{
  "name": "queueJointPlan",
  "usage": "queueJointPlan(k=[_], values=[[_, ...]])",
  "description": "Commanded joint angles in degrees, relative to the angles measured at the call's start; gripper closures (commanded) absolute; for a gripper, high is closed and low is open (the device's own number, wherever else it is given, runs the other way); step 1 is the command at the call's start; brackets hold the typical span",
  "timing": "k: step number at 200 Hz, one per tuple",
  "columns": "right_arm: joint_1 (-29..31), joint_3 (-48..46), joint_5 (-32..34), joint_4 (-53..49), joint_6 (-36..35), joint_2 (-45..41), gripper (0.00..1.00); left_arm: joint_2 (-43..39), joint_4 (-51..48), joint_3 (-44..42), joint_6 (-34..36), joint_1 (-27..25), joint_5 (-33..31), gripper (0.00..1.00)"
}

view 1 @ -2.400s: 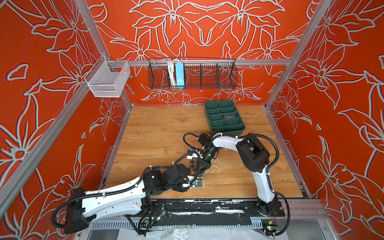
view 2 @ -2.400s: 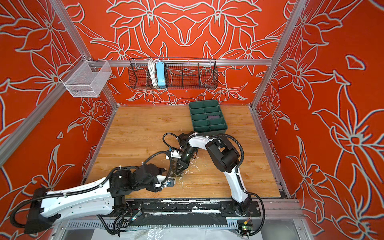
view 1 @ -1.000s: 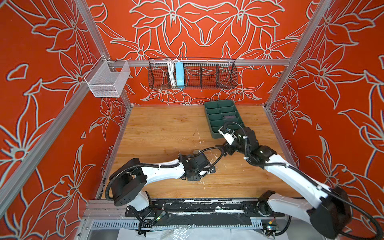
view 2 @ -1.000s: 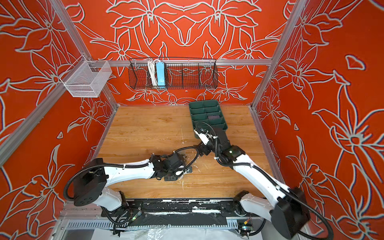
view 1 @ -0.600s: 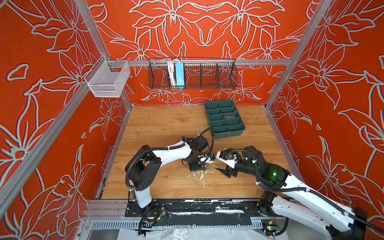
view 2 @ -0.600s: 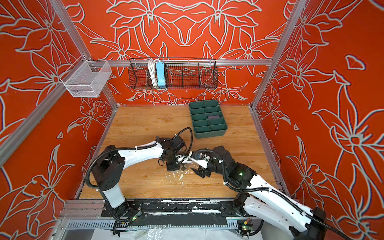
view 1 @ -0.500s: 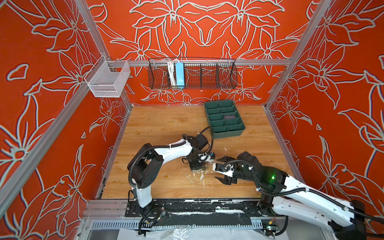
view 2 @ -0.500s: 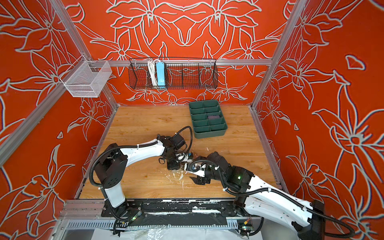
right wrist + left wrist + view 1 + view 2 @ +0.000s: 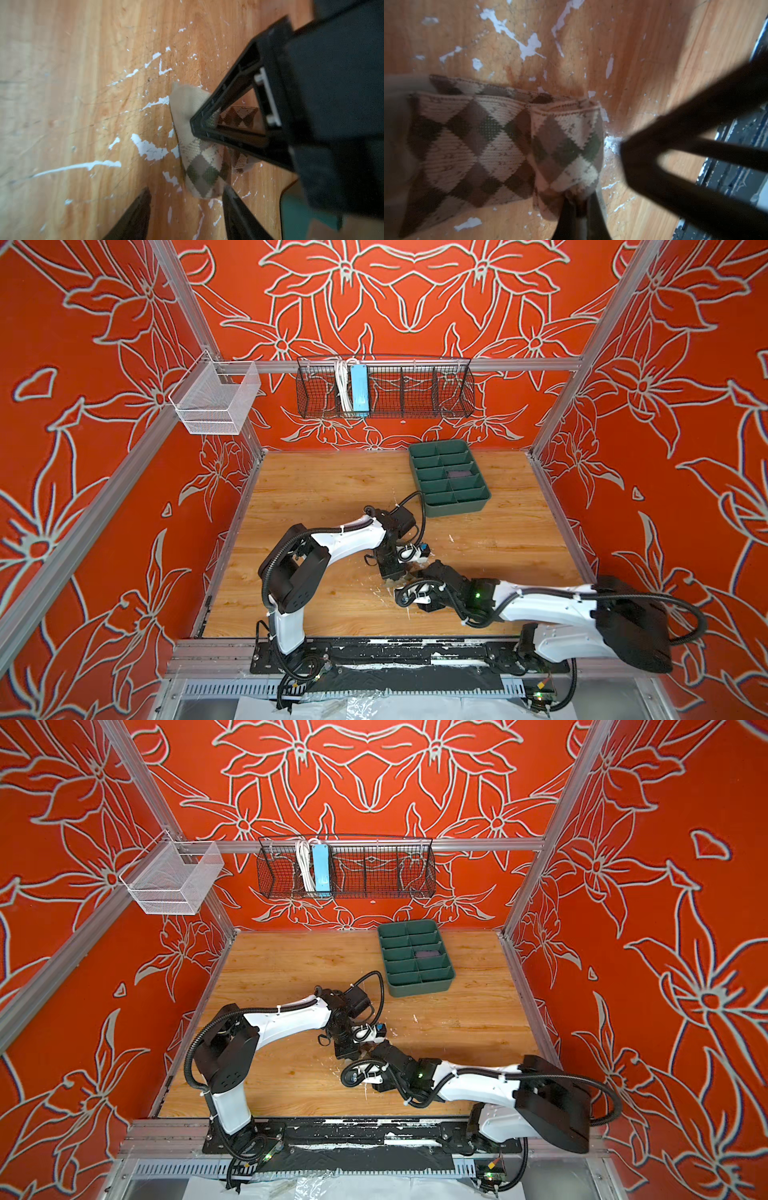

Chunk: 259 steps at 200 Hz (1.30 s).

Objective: Roll the socks

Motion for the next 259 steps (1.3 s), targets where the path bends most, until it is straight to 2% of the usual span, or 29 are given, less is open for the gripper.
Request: queueJointPlan(k=[1, 30, 60, 75, 92, 111, 124, 152, 169, 186, 197, 209, 221, 239, 259], values=[[-0.99, 1.67, 2.6, 9.17, -0.31, 4.06, 0.43, 1.54, -2.22, -0.37, -0.07, 0.12, 1.85, 1.0], [-1.77, 3.0, 0.34, 8.56, 0.0, 8.22, 0.53, 0.47, -1.63, -0.8, -0.54, 0.12, 1.94, 1.0], [-2.21, 5.5, 0.55, 3.09, 0.65, 11.47, 0.73, -1.8, -1.27, -0.86, -1.15, 0.12, 2.08, 0.98], [-2.44, 7.8, -0.32, -1.3, 2.5, 11.69, 0.84, -3.38, -1.32, -0.9, -1.71, 0.12, 1.5, 0.94], [-2.88, 9.14, -1.86, -4.56, 3.73, 11.46, 0.94, -6.77, 0.12, -2.25, -2.91, 0.12, 0.46, 0.84], [-3.3, 10.5, -4.52, -9.13, 4.3, 10.8, 1.0, -12.39, 3.38, -5.19, -5.4, 0.12, -1.68, 0.74], [-3.84, 11.88, -7.98, -14.18, 4.17, 10.15, 1.0, -16.9, 5.97, -7.36, -7.63, 0.12, -3.95, 0.67], [-6.69, 16.72, -18.58, -27.41, 4.64, 9.33, 1.0, -28.77, 10.92, -12.42, -11.78, 0.21, -11.83, 0.61], [-9.73, 20.55, -27.71, -35.37, 6.0, 10.22, 1.0, -38.59, 13.32, -15.48, -13.76, 0.21, -18.52, 0.59], [-13.37, 24.96, -35.94, -41.87, 7.49, 12.96, 0.98, -49.88, 15.87, -18.7, -14.52, 0.21, -21.87, 0.56], [-15.65, 27.79, -41.06, -45.67, 7.42, 15.52, 0.92, -57.41, 17.16, -20.71, -13.98, 0.25, -20.74, 0.52], [-17.51, 31.1, -45.04, -49.89, 7.35, 19.2, 0.83, -63.88, 18.53, -23.35, -10.69, 0.22, -15.38, 0.49], [-18.91, 34.52, -48.43, -53.58, 7.2, 23.4, 0.82, -67.92, 18.09, -24.71, -7.93, 0.12, -9.44, 0.47], [-20.92, 39.98, -51.87, -60.23, 4.38, 29.77, 0.83, -67.58, 14.32, -24.08, -6.39, -0.67, -6.29, 0.46], [-23.04, 44.66, -53.86, -64.59, 3.14, 34.9, 0.83, -63.4, 12.71, -24.54, -5.43, -4.52, -11.11, 0.47]])
